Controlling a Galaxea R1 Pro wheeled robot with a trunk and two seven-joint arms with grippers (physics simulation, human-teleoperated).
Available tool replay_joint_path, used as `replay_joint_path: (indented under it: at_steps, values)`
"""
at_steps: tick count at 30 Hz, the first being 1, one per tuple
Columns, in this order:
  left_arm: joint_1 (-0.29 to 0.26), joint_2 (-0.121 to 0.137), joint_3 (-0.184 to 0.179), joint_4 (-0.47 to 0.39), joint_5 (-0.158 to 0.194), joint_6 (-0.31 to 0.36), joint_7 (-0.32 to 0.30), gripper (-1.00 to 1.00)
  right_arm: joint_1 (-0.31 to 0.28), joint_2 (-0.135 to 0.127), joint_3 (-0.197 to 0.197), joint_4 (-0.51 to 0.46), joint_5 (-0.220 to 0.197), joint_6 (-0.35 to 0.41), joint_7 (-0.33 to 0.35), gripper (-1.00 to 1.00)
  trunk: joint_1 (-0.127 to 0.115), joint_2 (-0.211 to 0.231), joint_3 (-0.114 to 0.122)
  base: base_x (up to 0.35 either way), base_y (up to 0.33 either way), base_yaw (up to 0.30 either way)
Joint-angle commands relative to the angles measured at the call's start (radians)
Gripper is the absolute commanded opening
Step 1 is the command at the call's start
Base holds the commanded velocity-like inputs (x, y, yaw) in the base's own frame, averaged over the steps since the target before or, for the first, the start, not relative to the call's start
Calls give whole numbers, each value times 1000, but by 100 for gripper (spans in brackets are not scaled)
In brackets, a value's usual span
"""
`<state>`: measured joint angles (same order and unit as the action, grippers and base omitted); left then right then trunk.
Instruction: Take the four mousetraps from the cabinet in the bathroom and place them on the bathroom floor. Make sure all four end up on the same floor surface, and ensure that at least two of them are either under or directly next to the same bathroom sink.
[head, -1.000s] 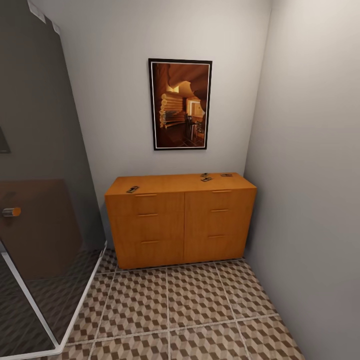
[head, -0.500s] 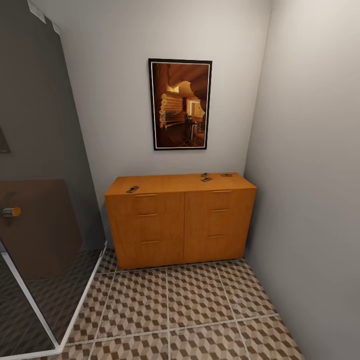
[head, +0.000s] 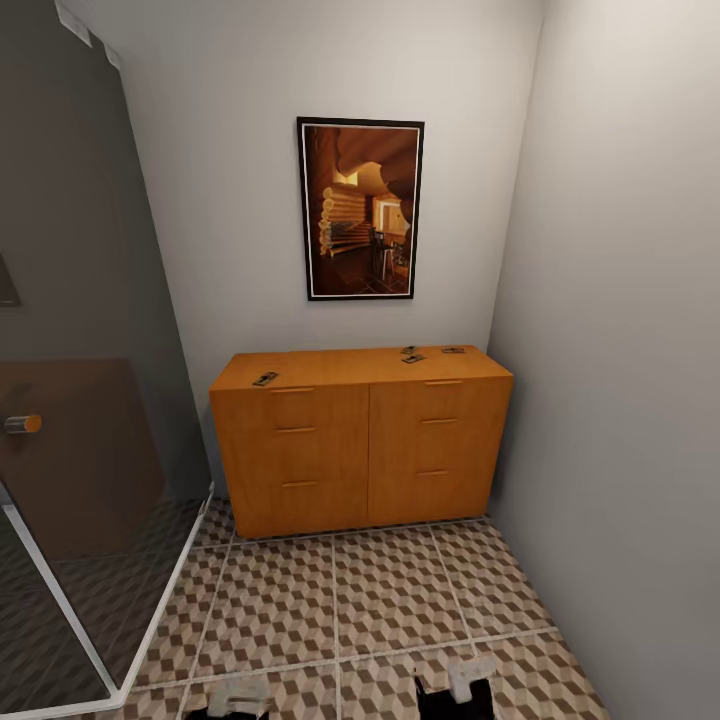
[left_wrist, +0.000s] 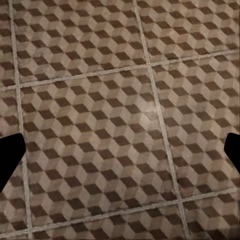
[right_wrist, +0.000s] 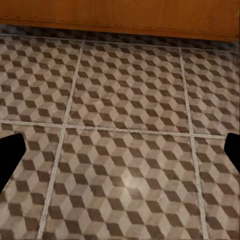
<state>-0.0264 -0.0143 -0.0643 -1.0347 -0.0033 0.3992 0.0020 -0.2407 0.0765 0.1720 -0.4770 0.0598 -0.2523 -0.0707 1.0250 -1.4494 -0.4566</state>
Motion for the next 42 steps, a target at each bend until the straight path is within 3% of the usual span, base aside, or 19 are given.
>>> replay_joint_path:
  at_steps: [1, 5, 9, 12, 16, 19, 33, 42]
  values:
    - [-5, -1, 0, -28, -1, 24, 0, 100, 0, 0, 3, -29, 6, 3, -14, 100, 0, -1, -1, 0, 0, 0]
    - [-48, -3, 0, -97, -1, 107, 2, 100, -1, 1, 3, -163, 5, 51, -43, 100, 0, -1, -1, 0, 0, 0]
    - [-110, -4, 0, -116, -1, 174, 2, 100, -1, 2, 3, -312, 4, 162, -63, 100, 0, -1, -1, 0, 0, 0]
    - [-196, -4, 0, -81, -1, 208, 3, 100, -1, 4, 3, -516, 3, 339, -70, 100, 0, -1, -1, 0, 0, 0]
    - [-276, -4, 1, -38, -1, 220, 5, 100, -1, 7, 3, -697, 3, 471, -74, 100, 0, -1, -1, 0, 0, 0]
    - [-307, -3, 1, -23, -1, 222, 5, 100, -1, 8, 3, -784, 3, 528, -75, 100, 0, -1, -1, 0, 0, 0]
    - [-328, -1, -9, -21, 2, 186, -5, 100, -1, 8, 19, -850, 4, 561, -74, 100, 0, -1, -1, 0, 0, 0]
    - [-328, 5, -10, -114, 1, 161, -5, 100, -1, 4, 22, -853, 5, 561, -74, 100, 0, -1, -1, 0, 0, 0]
